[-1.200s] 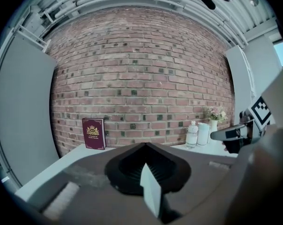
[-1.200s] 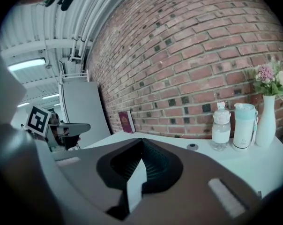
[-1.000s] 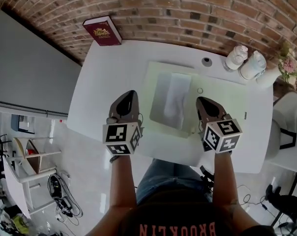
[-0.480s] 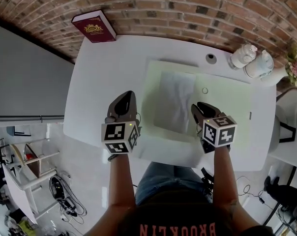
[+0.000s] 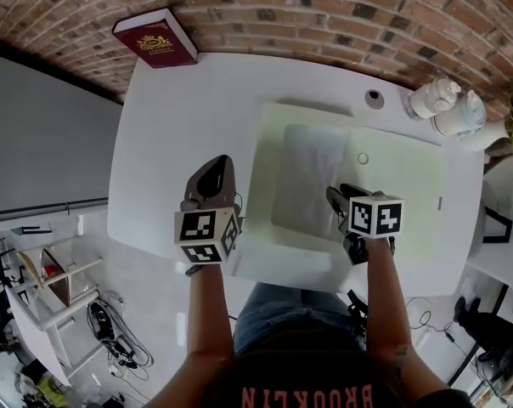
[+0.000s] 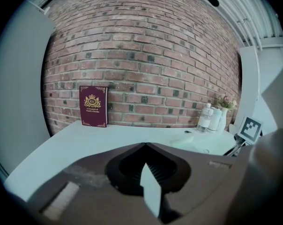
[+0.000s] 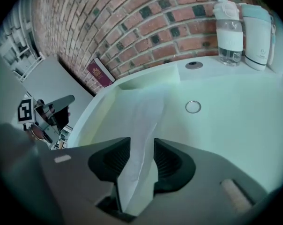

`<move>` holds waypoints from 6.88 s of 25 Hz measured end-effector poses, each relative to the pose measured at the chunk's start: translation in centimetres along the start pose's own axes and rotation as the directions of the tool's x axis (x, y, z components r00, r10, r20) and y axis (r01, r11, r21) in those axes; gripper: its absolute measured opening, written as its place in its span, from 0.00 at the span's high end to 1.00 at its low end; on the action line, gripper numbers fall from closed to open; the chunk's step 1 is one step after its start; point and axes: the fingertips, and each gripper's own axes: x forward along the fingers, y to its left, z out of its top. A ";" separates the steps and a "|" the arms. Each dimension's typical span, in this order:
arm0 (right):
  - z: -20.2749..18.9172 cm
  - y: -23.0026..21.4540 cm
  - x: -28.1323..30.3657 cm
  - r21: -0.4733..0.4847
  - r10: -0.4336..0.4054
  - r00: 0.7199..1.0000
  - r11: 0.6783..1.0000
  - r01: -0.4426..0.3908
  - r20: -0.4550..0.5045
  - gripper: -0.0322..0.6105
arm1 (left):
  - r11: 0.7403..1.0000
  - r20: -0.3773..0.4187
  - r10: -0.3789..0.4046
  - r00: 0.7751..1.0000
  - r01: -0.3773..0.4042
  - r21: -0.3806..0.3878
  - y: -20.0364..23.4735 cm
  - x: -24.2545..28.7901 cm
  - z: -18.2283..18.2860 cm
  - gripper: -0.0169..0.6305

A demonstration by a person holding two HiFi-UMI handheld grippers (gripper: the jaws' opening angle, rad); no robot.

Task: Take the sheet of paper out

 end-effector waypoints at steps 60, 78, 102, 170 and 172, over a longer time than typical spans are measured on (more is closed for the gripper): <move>0.0 -7.2 -4.7 0.075 -0.110 0.994 0.991 0.111 -0.020 0.95 | 0.999 0.022 -0.013 1.000 0.012 0.032 -5.8 0.7 1.6 0.97; -0.8 -12.7 -9.2 0.102 -0.125 0.992 0.987 0.121 0.031 0.95 | 0.999 0.036 0.007 0.999 -0.008 0.045 -12.0 -0.4 1.0 0.98; -1.1 -17.3 -16.9 0.059 -0.226 0.958 0.974 0.219 0.174 0.95 | 0.996 0.079 -0.055 0.995 0.049 0.081 -19.5 -1.2 1.0 0.98; 11.6 7.3 -42.1 -0.181 0.013 0.337 0.863 0.471 0.941 0.95 | 0.971 0.608 -0.176 0.774 0.037 0.234 -16.6 -17.2 22.4 0.98; 11.7 7.8 -42.3 -0.192 0.024 0.335 0.858 0.477 0.942 0.95 | 0.971 0.615 -0.178 0.768 0.037 0.235 -16.6 -17.4 22.7 0.97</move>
